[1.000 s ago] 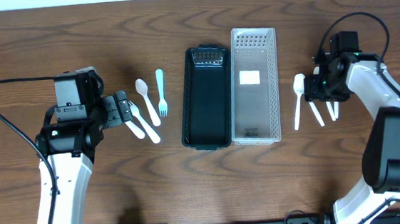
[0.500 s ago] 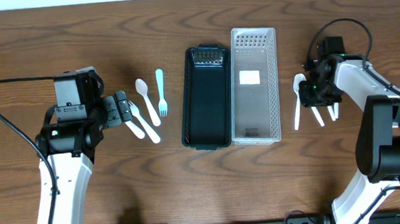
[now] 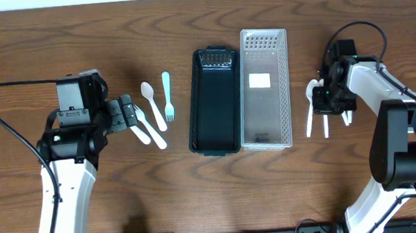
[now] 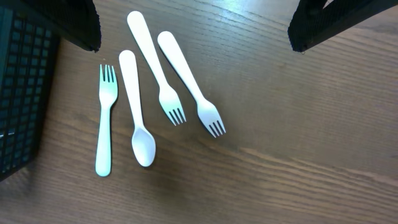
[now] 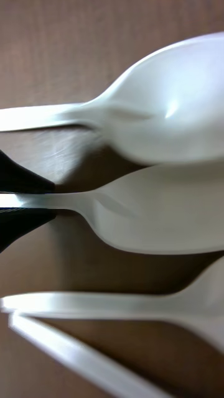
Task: Pack container
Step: 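Carry the white spoon left and drop it into the clear caddy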
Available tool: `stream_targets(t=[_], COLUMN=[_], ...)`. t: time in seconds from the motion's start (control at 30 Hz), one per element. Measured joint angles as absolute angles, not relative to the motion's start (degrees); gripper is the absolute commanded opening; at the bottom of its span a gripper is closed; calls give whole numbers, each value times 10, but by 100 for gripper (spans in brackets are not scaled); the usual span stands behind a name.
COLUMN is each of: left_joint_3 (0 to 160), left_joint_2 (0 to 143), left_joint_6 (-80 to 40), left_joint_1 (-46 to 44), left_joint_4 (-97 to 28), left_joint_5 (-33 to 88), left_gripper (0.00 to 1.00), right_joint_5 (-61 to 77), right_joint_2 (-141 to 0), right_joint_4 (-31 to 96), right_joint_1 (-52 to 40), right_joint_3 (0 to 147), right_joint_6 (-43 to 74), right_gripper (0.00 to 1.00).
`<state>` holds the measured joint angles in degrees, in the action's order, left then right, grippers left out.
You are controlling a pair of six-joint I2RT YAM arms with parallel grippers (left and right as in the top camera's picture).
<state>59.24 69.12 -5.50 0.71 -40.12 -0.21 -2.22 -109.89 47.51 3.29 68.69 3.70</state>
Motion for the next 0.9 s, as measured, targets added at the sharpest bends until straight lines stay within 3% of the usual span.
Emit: stream_targets(t=[0.47,0.9], left_joint_3=[592,592], left_joint_2=[691,691], left_joint_6=[-55,-55], left_joint_1=[7,7], left_joint_4=[-401,-401], left_joint_5=[-2,-2], left_gripper=[98,98], right_joint_5=[21,36], right_joint_2=[-845,-1007], right_joint_4=[493,409], right_joint_1=[-13,-198], right_joint_3=[756,754], right_joint_6=[115,312], right_gripper=[1,3])
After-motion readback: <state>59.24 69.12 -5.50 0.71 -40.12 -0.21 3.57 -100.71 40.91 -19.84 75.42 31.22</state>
